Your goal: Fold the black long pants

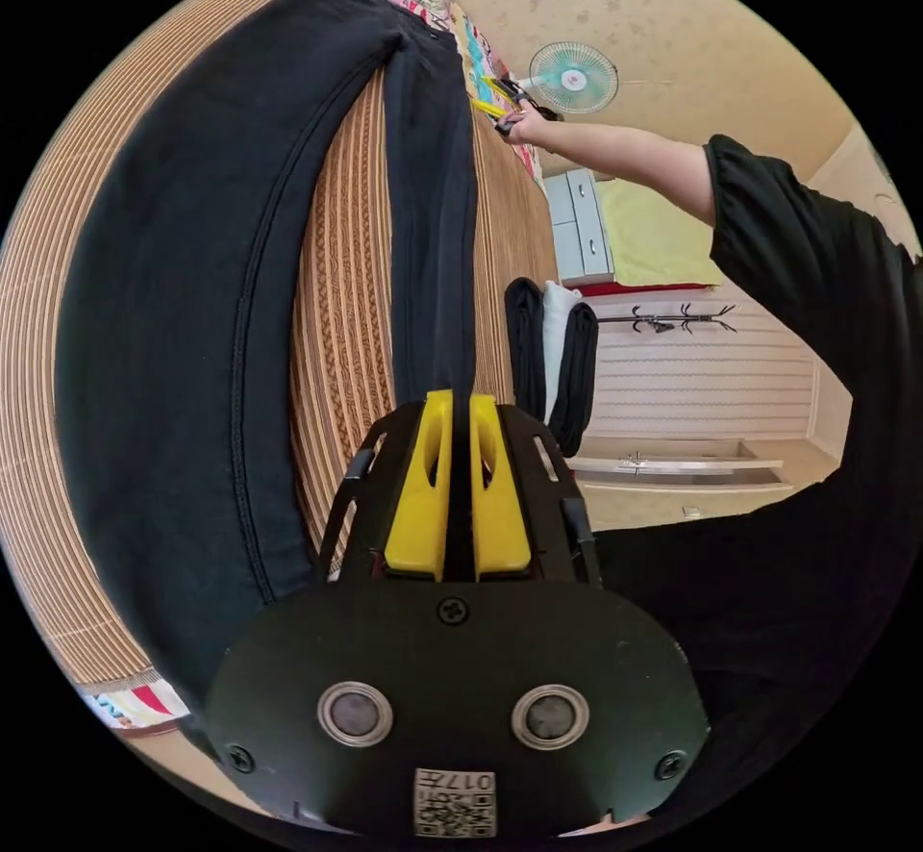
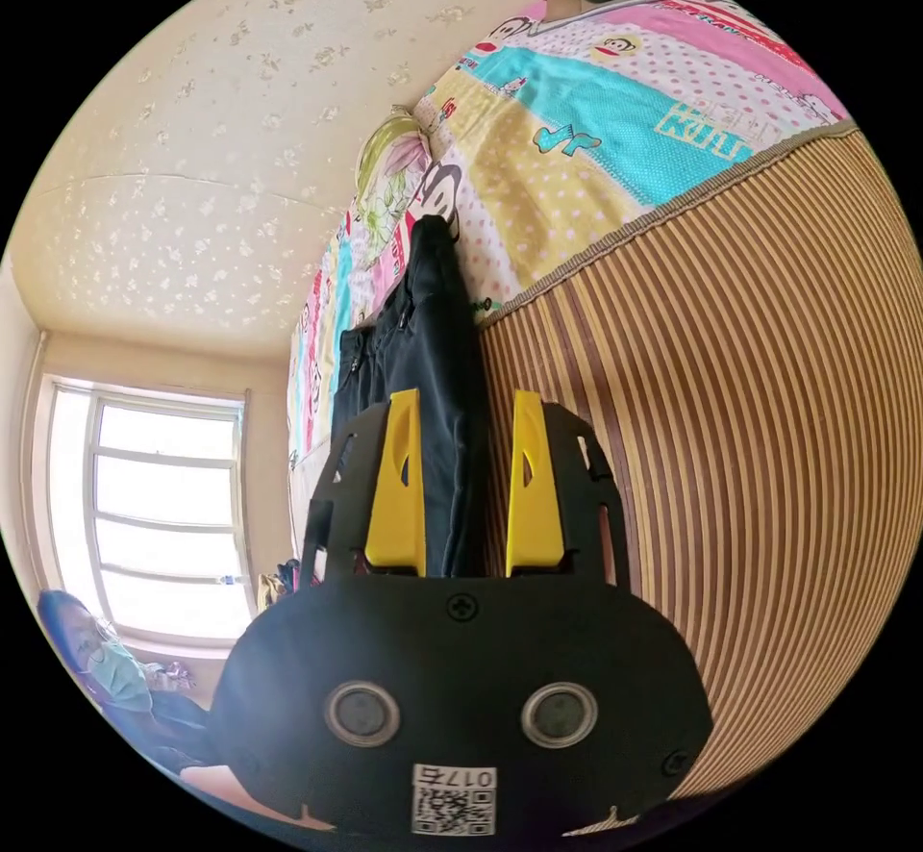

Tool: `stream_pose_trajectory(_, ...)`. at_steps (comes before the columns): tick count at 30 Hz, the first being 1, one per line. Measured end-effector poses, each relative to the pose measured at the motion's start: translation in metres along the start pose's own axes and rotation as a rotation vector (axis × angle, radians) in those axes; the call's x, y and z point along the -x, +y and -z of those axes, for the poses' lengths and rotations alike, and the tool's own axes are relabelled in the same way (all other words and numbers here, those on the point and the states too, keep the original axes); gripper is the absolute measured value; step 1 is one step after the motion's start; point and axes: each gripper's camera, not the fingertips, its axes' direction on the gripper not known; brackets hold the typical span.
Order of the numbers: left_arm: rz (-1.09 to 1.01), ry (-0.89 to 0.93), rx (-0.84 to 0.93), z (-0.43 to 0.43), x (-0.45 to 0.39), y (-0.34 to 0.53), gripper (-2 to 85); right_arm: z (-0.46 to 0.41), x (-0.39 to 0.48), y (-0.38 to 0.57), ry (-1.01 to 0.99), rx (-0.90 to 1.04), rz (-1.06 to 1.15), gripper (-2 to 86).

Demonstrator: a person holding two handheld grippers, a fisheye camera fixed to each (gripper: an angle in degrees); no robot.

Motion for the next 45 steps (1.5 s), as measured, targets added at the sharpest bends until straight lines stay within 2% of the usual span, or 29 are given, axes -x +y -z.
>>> stream_pose_trajectory(5, 0.035, 0.035, -0.038, 0.023, -0.003, 0.004, 3.5, -0.038, 0.028, -0.002, -0.026, -0.041, -0.006, 11.7)
stream_pose_trajectory(7, 0.057, 0.063, -0.036, 0.035, -0.004, 0.004, 3.5, -0.052, 0.052, -0.002, 0.055, -0.027, -0.012, 9.6)
stream_pose_trajectory(12, 0.066, 0.059, -0.043, 0.074, -0.010, 0.006, 3.4, -0.099, 0.209, 0.025, 0.742, -0.178, 0.154, 4.0)
stream_pose_trajectory(15, 0.079, 0.058, -0.056, 0.105, -0.010, 0.009, 3.4, -0.160, 0.288, 0.030, 0.926, -0.112, 0.275, 2.9)
stream_pose_trajectory(17, 0.083, 0.041, -0.074, 0.126, -0.010, 0.012, 3.4, -0.189, 0.326, 0.035, 0.966, -0.116, 0.308, 2.5)
stream_pose_trajectory(24, 0.151, 0.008, -0.158, 0.180, 0.005, 0.022, 3.2, -0.304, 0.398, 0.055, 0.953, -0.081, 0.378, 2.1)
stream_pose_trajectory(33, 0.225, -0.022, -0.216, 0.204, 0.013, 0.026, 3.1, -0.406, 0.401, 0.058, 0.966, -0.009, 0.414, 3.8)
stream_pose_trajectory(37, 0.280, -0.011, -0.187, 0.197, 0.028, 0.018, 3.5, -0.411, 0.385, 0.045, 0.955, -0.037, 0.401, 5.5)
stream_pose_trajectory(40, 0.286, -0.026, -0.155, 0.192, 0.029, 0.013, 4.0, -0.398, 0.372, 0.028, 0.870, -0.022, 0.398, 7.0)
stream_pose_trajectory(43, 0.281, -0.026, -0.144, 0.189, 0.025, 0.008, 4.2, -0.369, 0.361, 0.016, 0.727, -0.004, 0.440, 7.0)
stream_pose_trajectory(45, 0.270, -0.045, -0.124, 0.187, 0.020, 0.004, 4.4, -0.339, 0.349, 0.022, 0.557, 0.067, 0.507, 5.0)
